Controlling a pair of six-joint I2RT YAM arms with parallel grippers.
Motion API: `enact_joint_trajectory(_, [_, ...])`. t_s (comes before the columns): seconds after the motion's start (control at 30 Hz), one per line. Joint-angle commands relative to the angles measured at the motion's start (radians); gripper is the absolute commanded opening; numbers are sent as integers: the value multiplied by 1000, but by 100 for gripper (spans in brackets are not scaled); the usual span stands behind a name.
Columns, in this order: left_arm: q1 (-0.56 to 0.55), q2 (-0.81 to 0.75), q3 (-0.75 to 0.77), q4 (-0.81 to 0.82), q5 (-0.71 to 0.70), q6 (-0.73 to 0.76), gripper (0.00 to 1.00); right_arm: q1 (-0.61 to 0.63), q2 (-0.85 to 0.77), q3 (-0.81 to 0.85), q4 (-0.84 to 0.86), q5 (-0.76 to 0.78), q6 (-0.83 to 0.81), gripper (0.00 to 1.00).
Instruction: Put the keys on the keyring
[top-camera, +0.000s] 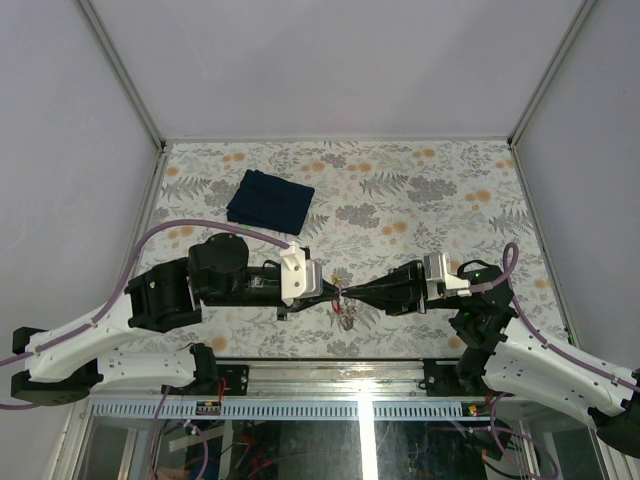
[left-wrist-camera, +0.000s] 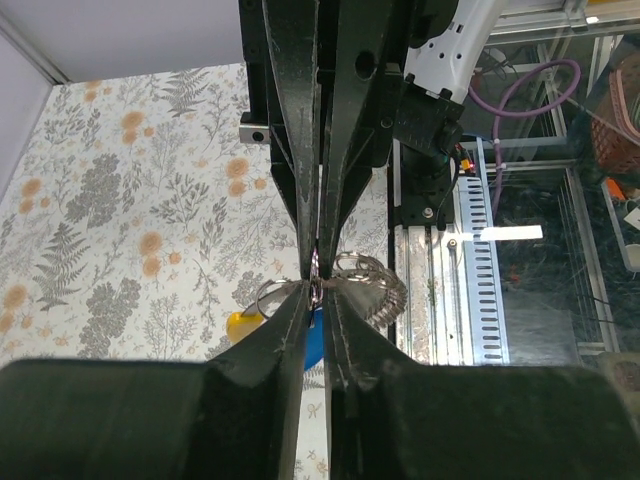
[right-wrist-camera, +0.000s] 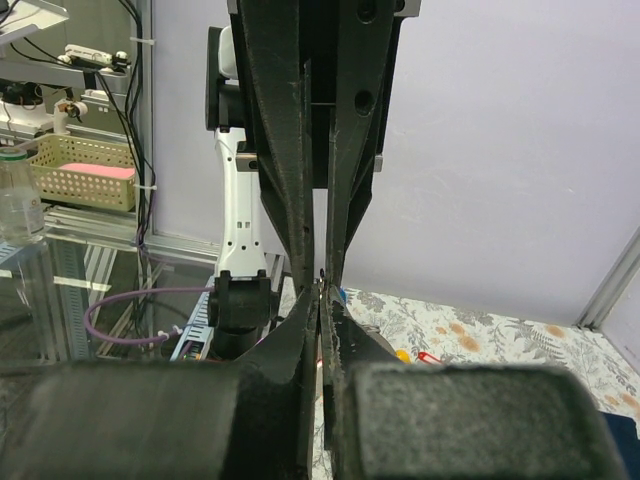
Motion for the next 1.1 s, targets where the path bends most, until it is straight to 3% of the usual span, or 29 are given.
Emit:
enact_joint_trajectory(0.0, [-7, -16, 38, -1, 4, 3, 15, 1, -30, 50, 88, 12, 6, 0])
enact_joint_trajectory(0.23, [-6, -7, 45, -3, 8, 5, 15, 0, -32, 49, 88, 11, 9, 0])
enact_joint_trajectory(0.47, [-6, -9, 47, -4, 8, 6, 0, 1, -34, 47, 86, 14, 8, 0])
enact_joint_trajectory(0.77, [-6, -21, 27, 26, -12, -8, 0, 0, -28, 54, 159, 28, 53, 0])
enact_joint_trajectory(1.07, [-6, -52, -45, 149, 10, -33, 0, 0, -16, 41, 341, 86, 151, 0])
